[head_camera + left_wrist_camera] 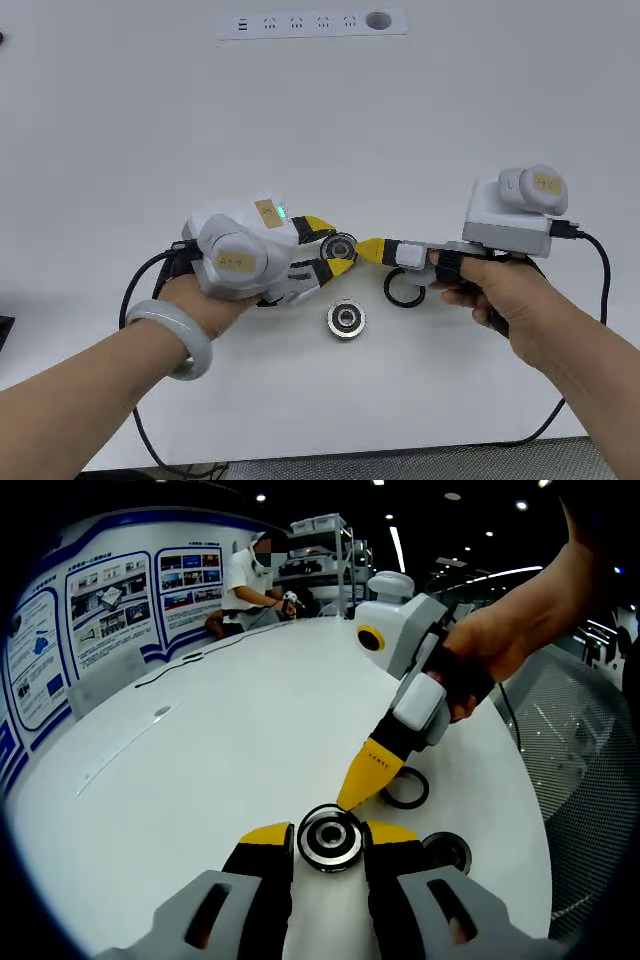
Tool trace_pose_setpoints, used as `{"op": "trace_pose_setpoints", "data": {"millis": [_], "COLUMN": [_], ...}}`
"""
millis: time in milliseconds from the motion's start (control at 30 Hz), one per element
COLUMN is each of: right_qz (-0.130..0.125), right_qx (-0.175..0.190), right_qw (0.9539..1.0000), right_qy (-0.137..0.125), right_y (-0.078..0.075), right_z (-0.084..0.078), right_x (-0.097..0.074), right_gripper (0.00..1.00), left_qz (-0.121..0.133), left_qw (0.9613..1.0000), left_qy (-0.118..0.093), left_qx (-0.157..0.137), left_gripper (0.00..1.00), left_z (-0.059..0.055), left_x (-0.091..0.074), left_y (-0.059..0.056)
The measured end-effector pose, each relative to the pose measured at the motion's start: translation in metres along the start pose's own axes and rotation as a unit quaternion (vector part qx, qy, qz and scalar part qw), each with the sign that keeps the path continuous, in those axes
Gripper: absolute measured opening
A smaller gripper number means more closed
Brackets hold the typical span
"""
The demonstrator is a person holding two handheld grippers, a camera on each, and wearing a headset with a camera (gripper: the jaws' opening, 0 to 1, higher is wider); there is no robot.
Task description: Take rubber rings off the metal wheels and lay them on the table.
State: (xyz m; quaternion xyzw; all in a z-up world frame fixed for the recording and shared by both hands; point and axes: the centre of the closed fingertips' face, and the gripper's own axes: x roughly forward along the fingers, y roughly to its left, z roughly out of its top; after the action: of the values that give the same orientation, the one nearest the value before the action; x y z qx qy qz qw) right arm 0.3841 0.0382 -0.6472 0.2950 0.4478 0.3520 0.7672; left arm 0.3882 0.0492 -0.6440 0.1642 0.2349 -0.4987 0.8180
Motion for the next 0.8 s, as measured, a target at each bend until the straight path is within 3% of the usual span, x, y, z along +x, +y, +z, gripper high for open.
{"op": "trace_pose_setpoints", "data": {"millis": [567, 800], "right_qz": [0.015, 0.020], "right_qx": [0.002, 0.010], "right_qw": [0.9999, 0.9996], "right_qy": [-0.007, -0.019], "right_y": [0.012, 0.016], "right_z": [-0.003, -0.002], "right_x": [-0.006, -0.012], "right_gripper": [0.02, 0.02], "left_qz": [0.018, 0.019], "left_qw": [0.9996, 0.9993], "left_qy": [0.005, 0.000], "left_qx": [-0.021, -0.031], "left_gripper": [0.52, 0.54], "left_z": [-0.013, -0.014], "left_x": [-0.008, -0.011], "left_y": [0.006, 0.006]}}
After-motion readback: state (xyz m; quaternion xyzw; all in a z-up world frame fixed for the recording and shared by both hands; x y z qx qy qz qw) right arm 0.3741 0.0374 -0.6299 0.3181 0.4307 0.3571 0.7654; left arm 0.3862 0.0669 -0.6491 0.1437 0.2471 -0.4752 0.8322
